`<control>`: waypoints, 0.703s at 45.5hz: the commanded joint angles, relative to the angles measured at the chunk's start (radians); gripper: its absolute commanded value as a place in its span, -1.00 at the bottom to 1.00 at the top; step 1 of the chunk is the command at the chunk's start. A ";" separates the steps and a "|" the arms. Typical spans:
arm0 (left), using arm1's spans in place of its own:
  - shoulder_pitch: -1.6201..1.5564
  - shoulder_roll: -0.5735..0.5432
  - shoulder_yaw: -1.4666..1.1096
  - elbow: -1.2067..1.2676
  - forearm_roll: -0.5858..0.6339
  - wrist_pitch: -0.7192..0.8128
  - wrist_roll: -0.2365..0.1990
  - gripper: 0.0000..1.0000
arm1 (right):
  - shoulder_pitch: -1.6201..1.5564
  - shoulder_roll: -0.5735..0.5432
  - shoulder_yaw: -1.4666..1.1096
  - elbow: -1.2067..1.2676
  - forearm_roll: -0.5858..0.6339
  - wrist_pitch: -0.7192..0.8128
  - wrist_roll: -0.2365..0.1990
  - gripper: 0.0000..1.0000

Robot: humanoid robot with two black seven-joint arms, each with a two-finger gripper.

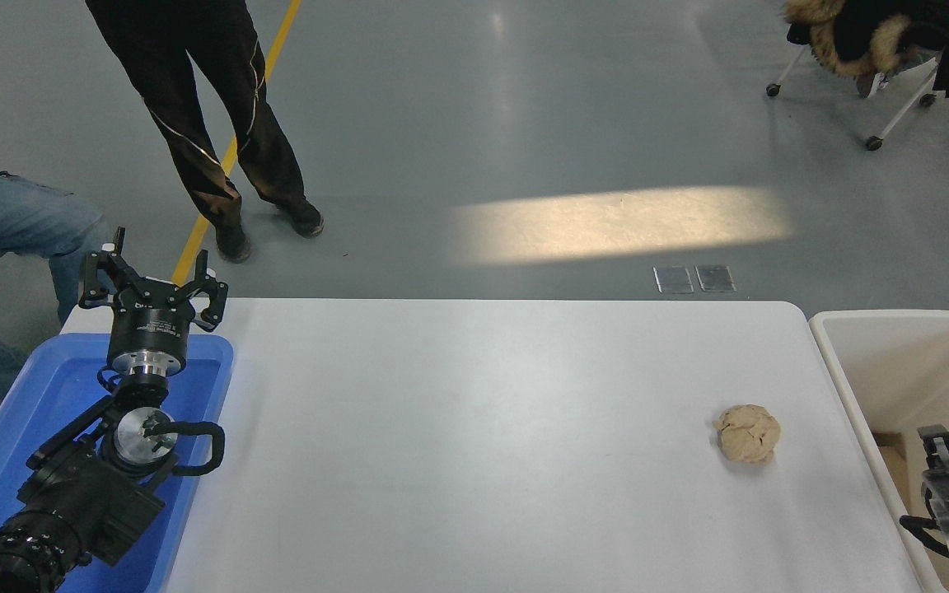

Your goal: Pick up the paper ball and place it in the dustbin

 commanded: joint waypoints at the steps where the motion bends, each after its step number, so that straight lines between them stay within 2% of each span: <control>1: 0.000 0.000 -0.003 0.000 -0.001 0.000 0.003 0.98 | -0.004 0.007 0.010 0.000 0.004 -0.003 0.000 1.00; 32: 0.001 0.001 0.000 0.000 0.002 0.000 0.002 0.98 | 0.002 -0.007 0.007 0.000 -0.014 0.003 0.001 1.00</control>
